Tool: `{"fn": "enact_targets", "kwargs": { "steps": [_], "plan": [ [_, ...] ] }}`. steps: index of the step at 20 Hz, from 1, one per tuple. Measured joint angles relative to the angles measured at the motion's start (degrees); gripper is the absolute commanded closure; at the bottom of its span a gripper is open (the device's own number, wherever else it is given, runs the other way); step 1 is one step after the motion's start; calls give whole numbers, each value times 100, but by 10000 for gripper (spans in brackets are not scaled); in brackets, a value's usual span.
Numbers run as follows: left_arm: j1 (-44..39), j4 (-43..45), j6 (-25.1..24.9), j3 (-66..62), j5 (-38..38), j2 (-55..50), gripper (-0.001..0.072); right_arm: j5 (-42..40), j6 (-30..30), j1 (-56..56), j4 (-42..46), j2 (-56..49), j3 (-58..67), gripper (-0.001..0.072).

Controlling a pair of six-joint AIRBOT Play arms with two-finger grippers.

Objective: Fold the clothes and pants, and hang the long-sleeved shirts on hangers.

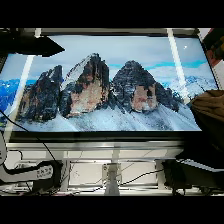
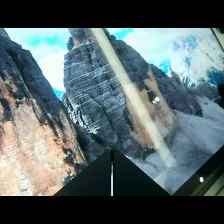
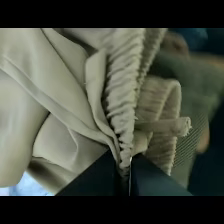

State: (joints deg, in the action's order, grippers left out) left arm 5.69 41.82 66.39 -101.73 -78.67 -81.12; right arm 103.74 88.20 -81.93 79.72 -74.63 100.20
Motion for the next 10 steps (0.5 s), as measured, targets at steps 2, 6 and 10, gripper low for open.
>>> {"fn": "enact_targets", "kwargs": {
  "steps": [2,6,10],
  "plan": [
    [4,68,0,0,-4,-4,686,-59,44,-278,-304,258,-503,12],
    [9,140,0,0,-7,-11,686,-210,105,-479,-769,509,-1058,30],
    [11,160,0,0,-7,-11,686,-409,297,-533,-953,643,-1134,34]
  ]
}}
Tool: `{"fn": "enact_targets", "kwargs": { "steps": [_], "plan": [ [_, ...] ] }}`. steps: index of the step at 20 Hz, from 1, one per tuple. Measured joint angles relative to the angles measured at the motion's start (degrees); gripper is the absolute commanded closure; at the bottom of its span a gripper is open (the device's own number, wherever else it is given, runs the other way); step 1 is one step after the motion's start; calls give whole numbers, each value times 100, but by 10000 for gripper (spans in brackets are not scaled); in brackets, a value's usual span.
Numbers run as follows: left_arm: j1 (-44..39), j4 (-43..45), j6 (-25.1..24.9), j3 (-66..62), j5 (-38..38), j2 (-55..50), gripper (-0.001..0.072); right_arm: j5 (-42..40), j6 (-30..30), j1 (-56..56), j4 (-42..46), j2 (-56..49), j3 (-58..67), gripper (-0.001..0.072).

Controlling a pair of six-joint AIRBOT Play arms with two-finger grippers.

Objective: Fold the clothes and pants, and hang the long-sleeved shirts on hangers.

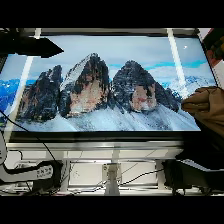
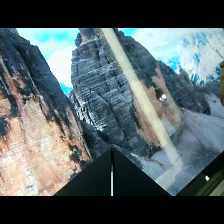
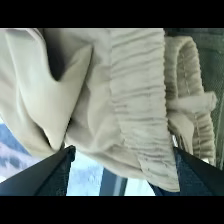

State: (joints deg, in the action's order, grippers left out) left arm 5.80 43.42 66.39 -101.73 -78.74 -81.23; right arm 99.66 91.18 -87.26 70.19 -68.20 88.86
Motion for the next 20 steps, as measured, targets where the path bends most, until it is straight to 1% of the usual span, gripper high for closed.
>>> {"fn": "enact_targets", "kwargs": {
  "steps": [1,2,4,5,6,8,9,11,13,16,20],
  "plan": [
    [0,2,0,0,0,0,686,-109,63,-4,-63,31,55,62],
    [0,4,0,0,0,0,685,-236,98,-11,-177,46,129,181],
    [0,4,0,0,0,0,685,-573,153,-15,-638,79,369,326],
    [0,4,0,0,0,0,685,-769,164,-15,-927,81,507,455],
    [0,4,2,0,0,0,686,-953,164,-15,-1274,87,656,549],
    [0,4,2,0,0,0,686,-1349,9,-9,-2109,98,994,617],
    [0,7,2,0,0,0,686,-1526,-118,20,-2505,98,1187,690],
    [0,4,2,0,0,0,686,-1808,-420,195,-3042,103,1602,690],
    [0,7,2,0,0,0,686,-2052,-748,575,-3296,105,2041,690],
    [0,4,2,0,0,0,685,-2413,-1263,1574,-3152,107,2632,690],
    [0,4,4,0,0,0,685,-2715,-1606,3469,-2557,109,2852,690]
  ]
}}
